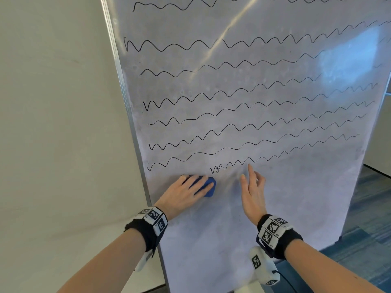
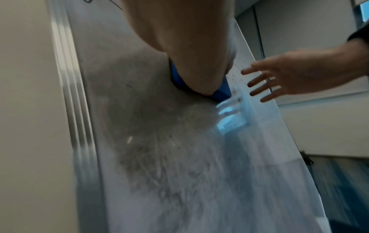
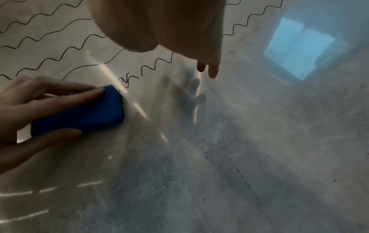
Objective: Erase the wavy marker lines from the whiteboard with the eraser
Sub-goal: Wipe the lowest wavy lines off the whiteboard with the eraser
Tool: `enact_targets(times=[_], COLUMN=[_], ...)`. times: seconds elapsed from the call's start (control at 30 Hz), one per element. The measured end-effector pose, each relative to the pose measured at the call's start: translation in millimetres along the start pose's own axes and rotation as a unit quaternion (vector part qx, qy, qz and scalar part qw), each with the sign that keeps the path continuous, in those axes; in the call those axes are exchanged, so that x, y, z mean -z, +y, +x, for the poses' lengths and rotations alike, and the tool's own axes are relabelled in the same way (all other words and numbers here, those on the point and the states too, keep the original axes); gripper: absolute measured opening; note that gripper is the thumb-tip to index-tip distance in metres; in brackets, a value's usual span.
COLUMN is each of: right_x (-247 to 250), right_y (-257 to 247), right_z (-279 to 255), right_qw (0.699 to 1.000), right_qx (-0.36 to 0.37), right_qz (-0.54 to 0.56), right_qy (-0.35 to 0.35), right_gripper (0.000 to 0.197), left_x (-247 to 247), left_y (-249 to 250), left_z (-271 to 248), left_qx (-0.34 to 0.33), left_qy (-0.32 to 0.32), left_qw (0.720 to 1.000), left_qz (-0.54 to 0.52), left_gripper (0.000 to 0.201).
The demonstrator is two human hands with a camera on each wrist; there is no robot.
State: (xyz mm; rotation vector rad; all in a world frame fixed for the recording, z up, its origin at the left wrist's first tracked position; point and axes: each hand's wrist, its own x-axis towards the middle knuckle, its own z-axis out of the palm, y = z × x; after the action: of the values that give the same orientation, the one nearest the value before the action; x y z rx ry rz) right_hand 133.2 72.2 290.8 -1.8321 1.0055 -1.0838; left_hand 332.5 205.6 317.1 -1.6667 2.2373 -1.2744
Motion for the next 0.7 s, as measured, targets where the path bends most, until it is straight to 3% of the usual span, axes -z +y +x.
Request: enact_targets(times=[0.13, 0.3, 0.43, 0.57, 0.7], right_x=[6.7, 14.9, 21.7, 25.8, 29.4], right_y=[1.5, 6.0, 10.0, 11.2, 9.3], right_z=[6.0, 9.3, 14.8, 18.8, 25.2], right_qw=[1.0, 1.0, 1.0, 1.0, 1.0], right_qx=[0.002, 0.002, -0.002, 0.004, 0.005], right_qz=[-0.002, -0.003, -0.001, 0.003, 0.008], right_qy=[0.006, 0.003, 0.007, 0.003, 0.008], right_gripper=[0.052, 0.052, 0.052, 0.052, 0.051], left_x=[3.0, -5.5, -1.1, -4.0, 2.5], left_y=[5.1, 10.1, 9.3, 13.8, 8.6], left_z=[8.9, 11.8, 25.0, 27.8, 38.6], left_qx=[0.086, 0.013, 0.096, 0.018, 0.088], left_qy=[0.024, 0.037, 0.044, 0.019, 0.03], left_qw=[0.996, 0.999, 0.994, 1.0, 0.996], left_qz=[-0.012, -0.005, -0.009, -0.008, -0.012], left_gripper=[0.064, 0.062, 0.061, 0.057, 0.063])
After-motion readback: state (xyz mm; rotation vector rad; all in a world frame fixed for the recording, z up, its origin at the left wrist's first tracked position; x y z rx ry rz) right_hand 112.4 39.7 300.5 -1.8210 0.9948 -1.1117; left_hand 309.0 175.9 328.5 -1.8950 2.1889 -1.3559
